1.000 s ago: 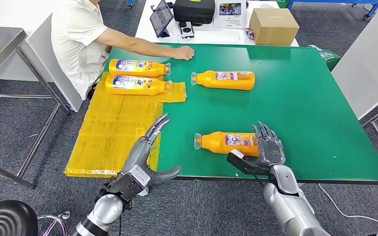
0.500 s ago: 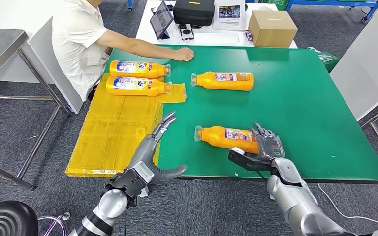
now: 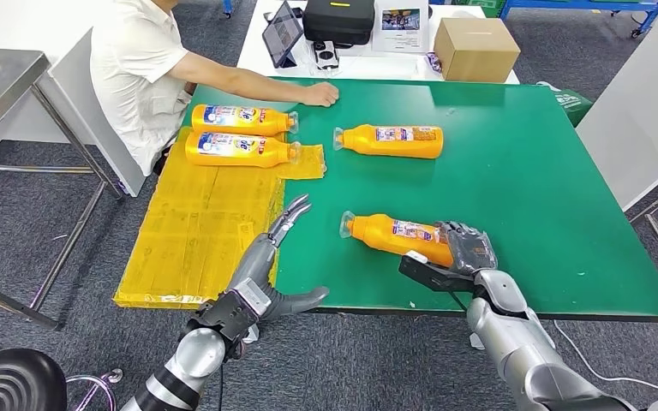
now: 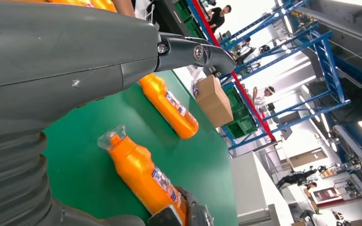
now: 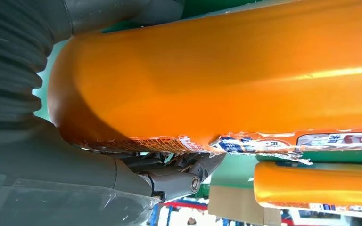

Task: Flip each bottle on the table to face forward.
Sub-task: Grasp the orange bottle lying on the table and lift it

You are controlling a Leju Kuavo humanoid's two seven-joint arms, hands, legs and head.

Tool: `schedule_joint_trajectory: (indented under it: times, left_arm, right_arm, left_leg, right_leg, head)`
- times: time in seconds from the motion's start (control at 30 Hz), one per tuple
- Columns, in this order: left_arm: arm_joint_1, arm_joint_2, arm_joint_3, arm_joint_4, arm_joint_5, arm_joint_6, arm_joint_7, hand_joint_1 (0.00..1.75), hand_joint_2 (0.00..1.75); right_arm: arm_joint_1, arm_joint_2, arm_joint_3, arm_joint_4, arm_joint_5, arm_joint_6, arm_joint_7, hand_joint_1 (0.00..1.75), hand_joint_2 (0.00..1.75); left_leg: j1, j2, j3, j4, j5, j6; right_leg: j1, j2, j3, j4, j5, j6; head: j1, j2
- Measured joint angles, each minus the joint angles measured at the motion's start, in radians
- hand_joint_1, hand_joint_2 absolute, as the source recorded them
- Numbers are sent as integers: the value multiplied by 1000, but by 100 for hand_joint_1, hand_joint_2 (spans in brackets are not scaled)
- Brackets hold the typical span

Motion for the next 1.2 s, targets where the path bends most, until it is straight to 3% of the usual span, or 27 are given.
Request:
schedule_joint_trajectory:
  times: [0.13,0.33,0.43,0.57,0.73,0.93,1.2]
  left_arm:
    - [-3,0,-5,5,14,-6,-5,0,175]
    - [-8,-5,-11,19,88,-23,-14,0,175]
    - [7,-33,7,33,253,-36,35,0,175]
    - [43,-79,33,70,544,-23,134,0,175]
    - [72,-90,33,143,766,-15,144,0,175]
    - [75,-87,30,145,742,53,70,0,175]
    - [111,-88,-2,33,680,94,46,0,175]
  right_arm:
    - [-3,-6,1,1,-48,48,-46,175,175]
    - [6,-11,-36,-2,-261,150,-218,175,175]
    - [41,5,-79,-29,-398,181,-294,175,175]
    - [132,50,-111,-153,-584,209,-334,175,175]
    - [288,126,-94,-397,-815,253,-353,175,175]
    - [408,199,-32,-645,-971,157,-357,175,175]
    - [479,238,29,-760,-977,73,-354,175,175]
  left_leg:
    - [0,0,1,0,0,0]
    - [0,2,5,0,-4,-1]
    - [1,5,6,0,-4,-2]
    - [2,4,4,0,-4,-2]
    - [3,4,-6,0,-3,-3]
    - [3,0,-12,0,-2,-3]
    - [2,-2,-15,0,-2,-3]
  right_leg:
    - [0,0,-3,0,-1,0]
    - [0,3,3,0,-2,1]
    - [1,4,6,0,-2,1]
    - [2,4,5,0,-2,1]
    - [3,4,-5,1,-2,1]
    - [2,3,-10,2,-3,1]
    - [2,1,-12,1,-3,1]
  head:
    - [0,0]
    - [0,0]
    - [0,0]
    - [0,0]
    - [0,0]
    - [0,0]
    - [0,0]
